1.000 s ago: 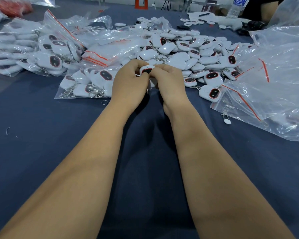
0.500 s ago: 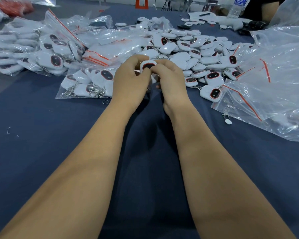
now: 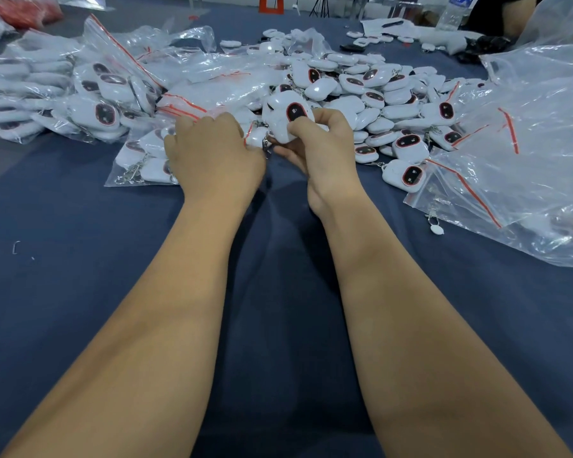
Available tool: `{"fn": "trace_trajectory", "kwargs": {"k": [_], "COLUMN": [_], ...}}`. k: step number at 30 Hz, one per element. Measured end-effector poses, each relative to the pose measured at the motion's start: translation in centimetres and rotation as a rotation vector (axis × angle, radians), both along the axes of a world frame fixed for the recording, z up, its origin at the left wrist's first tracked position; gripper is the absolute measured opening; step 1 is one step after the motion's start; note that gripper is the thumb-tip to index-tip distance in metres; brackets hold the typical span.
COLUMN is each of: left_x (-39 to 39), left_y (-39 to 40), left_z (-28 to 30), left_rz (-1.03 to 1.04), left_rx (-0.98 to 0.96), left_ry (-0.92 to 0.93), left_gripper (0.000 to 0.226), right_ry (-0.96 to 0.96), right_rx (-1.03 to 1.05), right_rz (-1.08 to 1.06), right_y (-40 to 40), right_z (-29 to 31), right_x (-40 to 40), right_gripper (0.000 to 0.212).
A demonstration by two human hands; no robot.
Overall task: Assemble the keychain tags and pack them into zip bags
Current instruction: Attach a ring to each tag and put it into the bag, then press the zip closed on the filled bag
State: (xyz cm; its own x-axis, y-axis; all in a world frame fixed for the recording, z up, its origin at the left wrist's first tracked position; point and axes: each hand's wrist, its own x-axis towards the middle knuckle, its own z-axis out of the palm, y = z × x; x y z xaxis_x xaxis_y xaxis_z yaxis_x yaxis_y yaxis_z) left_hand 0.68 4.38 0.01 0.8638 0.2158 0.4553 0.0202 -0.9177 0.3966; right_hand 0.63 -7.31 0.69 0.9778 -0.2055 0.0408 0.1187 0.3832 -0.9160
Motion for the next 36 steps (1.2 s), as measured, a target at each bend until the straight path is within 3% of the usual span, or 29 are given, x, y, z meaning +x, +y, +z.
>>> {"fn": "trace_trajectory", "kwargs": {"k": [2, 7, 12, 15, 18, 21, 23, 26, 29, 32, 36], "left_x": [0.1, -0.8, -1.2, -1.3, -1.0, -0.4, 0.0, 0.4, 0.1, -0.2, -0.2], "left_y": [0.3, -0.5, -1.4, -1.9, -1.2, 0.4, 1.5, 2.0, 1.4, 1.2, 1.2], "left_z": [0.2, 1.1, 1.1, 1.0, 1.1, 1.2, 1.1, 0.5, 0.2, 0.3, 0.5], "left_rz": [-0.008, -0.172, -0.338, -0.429, -0.392, -0.216, -0.063, 0.027, 0.002, -0.01, -0.199], "left_rx": [-0.079, -0.549, -0.715, -0.721, -0.765, -0.763, -0.628, -0.309, -0.199, -0.3, -0.669], "left_ry": [-0.035, -0.296, -0.363, -0.361, -0.392, -0.411, -0.359, -0.131, -0.032, -0.061, -0.037], "left_gripper": [0.029, 0.017, 0.019, 0.02, 0.02, 0.022, 0.028, 0.035, 0.032, 0.032, 0.037], "right_ry": [-0.033, -0.103, -0.118, -0.101, 0.041, 0.073, 0.018, -0.048, -0.097, -0.099, -0.082], "right_rx": [0.031, 0.012, -0.448, -0.699, -0.562, -0.427, -0.547, -0.584, -0.541, -0.409, -0.171], "right_rz": [0.02, 0.096, 0.044, -0.001, 0.03, 0.082, 0.071, 0.013, -0.115, -0.235, -0.31], "right_y": [0.1, 0.4, 1.1, 1.5, 1.7, 1.5, 1.4, 1.2, 0.8, 0.1, -1.3], "right_z": [0.1, 0.0, -0.7, -0.8, -0.1, 0.1, -0.1, -0.5, -0.7, -0.5, -0.2], "right_x": [-0.1, -0.4, -0.5, 0.0, 0.3, 0.2, 0.0, -0.1, -0.1, 0.2, 0.5], "right_gripper": [0.023, 0.029, 0.011, 0.031, 0.028, 0.028, 0.01, 0.011, 0.013, 0.014, 0.024]}}
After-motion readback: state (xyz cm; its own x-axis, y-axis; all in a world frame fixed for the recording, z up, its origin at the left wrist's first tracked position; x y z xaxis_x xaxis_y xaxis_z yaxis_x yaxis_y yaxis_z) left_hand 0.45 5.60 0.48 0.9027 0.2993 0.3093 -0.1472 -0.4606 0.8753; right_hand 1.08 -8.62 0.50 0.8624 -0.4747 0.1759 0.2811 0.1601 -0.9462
